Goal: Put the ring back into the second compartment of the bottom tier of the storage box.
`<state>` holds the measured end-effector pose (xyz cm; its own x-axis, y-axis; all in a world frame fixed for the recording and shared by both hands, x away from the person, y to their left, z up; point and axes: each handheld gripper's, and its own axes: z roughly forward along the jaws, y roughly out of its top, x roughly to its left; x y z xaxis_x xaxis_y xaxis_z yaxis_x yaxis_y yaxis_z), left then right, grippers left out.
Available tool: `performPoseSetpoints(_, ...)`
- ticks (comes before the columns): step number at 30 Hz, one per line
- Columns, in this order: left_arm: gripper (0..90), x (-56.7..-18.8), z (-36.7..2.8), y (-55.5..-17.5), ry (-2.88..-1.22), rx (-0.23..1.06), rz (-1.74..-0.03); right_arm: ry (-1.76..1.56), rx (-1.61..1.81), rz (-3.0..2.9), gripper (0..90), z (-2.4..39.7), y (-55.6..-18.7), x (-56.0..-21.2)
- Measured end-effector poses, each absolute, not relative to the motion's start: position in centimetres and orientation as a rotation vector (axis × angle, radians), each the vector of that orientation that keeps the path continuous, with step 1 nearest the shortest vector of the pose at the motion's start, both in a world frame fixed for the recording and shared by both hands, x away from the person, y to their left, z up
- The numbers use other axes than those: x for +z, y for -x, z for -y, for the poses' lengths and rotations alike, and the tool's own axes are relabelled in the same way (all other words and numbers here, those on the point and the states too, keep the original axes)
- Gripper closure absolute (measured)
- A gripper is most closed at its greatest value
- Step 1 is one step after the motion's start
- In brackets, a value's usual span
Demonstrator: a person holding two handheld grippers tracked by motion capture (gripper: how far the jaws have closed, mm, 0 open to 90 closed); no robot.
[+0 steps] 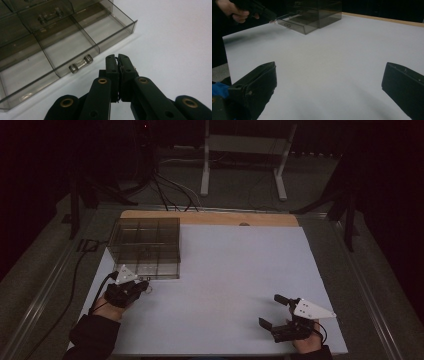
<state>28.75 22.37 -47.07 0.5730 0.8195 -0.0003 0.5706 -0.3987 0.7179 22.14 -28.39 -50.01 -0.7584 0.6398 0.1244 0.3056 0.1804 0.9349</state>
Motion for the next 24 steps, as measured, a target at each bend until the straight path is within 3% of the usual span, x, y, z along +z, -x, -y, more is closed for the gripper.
performPoseSetpoints(24,89.7,-46.5,-22.7,-30.7,-2.073,0.490,-1.121,-0.897,1.610,-2.163,0.0,28.5,-22.1,-50.0)
